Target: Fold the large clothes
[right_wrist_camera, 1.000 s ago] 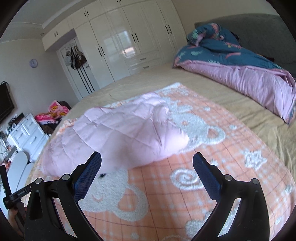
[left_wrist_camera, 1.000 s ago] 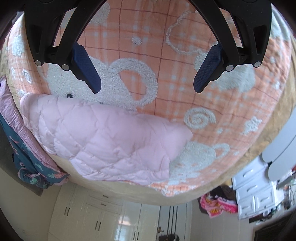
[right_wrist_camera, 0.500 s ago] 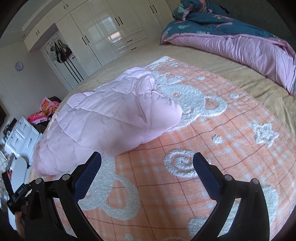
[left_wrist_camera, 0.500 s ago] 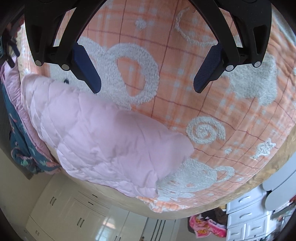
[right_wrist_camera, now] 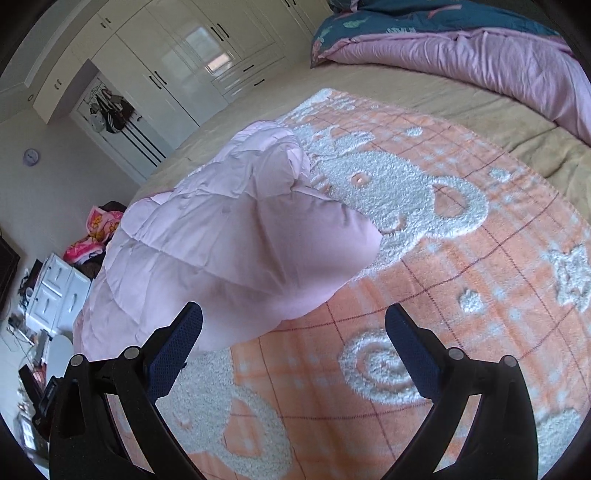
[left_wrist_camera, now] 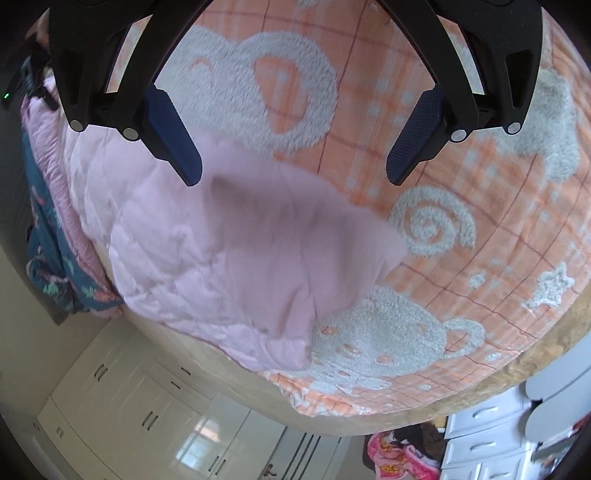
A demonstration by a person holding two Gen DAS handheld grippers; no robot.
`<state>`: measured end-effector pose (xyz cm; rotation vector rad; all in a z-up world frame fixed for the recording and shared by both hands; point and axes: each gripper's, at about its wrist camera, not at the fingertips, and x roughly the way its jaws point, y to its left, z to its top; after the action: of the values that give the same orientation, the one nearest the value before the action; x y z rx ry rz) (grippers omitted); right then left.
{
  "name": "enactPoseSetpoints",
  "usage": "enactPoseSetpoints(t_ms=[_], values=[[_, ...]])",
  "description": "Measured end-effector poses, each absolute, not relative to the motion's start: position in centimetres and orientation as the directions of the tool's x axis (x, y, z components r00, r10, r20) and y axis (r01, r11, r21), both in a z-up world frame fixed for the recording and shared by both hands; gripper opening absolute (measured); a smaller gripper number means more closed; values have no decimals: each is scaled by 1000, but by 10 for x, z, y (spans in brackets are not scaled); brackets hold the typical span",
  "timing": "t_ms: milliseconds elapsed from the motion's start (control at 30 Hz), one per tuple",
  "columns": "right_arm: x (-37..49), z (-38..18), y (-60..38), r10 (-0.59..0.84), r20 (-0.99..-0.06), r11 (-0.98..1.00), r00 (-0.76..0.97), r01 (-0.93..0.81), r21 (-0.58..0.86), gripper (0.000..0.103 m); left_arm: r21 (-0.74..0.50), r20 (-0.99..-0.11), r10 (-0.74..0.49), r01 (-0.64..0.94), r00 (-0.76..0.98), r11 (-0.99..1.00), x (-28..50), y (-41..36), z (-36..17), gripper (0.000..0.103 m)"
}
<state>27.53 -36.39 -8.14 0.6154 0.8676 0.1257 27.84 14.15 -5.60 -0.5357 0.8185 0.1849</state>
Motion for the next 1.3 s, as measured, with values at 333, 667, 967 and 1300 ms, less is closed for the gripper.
enactPoseSetpoints(t_ms=[333,667,967,1300], values=[[312,-106,-345,411,-683,797,605,125,590,99,-558,-710,-204,-362,673,747,307,158,-80,94],[324,-116,-347,465,-659,761,591,114,639,99,-618,-691,-236,-388,684,684,332,164,-93,94],[346,-124,-345,495,-633,727,596,116,677,99,-682,-651,-274,-388,708,620,349,169,-112,95],[368,-131,-344,524,-591,704,613,78,705,97,-671,-629,-229,-370,743,643,359,166,-112,95]])
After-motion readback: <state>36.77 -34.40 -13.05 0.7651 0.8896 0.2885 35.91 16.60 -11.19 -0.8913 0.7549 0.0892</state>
